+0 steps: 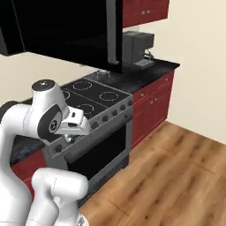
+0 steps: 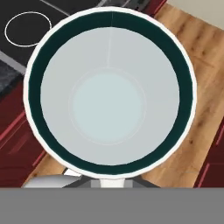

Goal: Pick the mug from the counter and place it inside the microwave. Then close the microwave.

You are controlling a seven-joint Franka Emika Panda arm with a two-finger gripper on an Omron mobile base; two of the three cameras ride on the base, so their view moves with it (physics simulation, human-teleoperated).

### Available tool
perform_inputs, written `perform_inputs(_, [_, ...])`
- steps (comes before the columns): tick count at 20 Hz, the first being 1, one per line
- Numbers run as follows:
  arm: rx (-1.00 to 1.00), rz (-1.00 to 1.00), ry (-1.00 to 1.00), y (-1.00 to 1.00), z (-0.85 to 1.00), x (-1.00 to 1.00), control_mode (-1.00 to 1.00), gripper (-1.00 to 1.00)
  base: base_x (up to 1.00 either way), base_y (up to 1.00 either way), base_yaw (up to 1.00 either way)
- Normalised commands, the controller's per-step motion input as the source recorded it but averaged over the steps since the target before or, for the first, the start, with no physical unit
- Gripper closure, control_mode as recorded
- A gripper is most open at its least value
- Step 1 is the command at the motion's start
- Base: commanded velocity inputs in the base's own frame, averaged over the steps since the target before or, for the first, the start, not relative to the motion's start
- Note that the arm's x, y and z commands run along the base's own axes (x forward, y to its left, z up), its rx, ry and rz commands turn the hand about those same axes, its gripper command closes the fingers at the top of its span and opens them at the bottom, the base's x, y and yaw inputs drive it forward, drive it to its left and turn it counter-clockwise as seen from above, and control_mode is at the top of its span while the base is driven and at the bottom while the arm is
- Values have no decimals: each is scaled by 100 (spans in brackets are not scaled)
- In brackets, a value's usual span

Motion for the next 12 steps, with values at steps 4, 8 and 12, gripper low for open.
perform_inputs(4, [0, 0, 0, 0, 0, 0, 100, 100, 0, -49, -71])
perform_inputs(8, [0, 0, 0, 0, 0, 0, 100, 100, 14, -78, -61])
perform_inputs(12, [0, 0, 0, 0, 0, 0, 100, 100, 90, -77, -30])
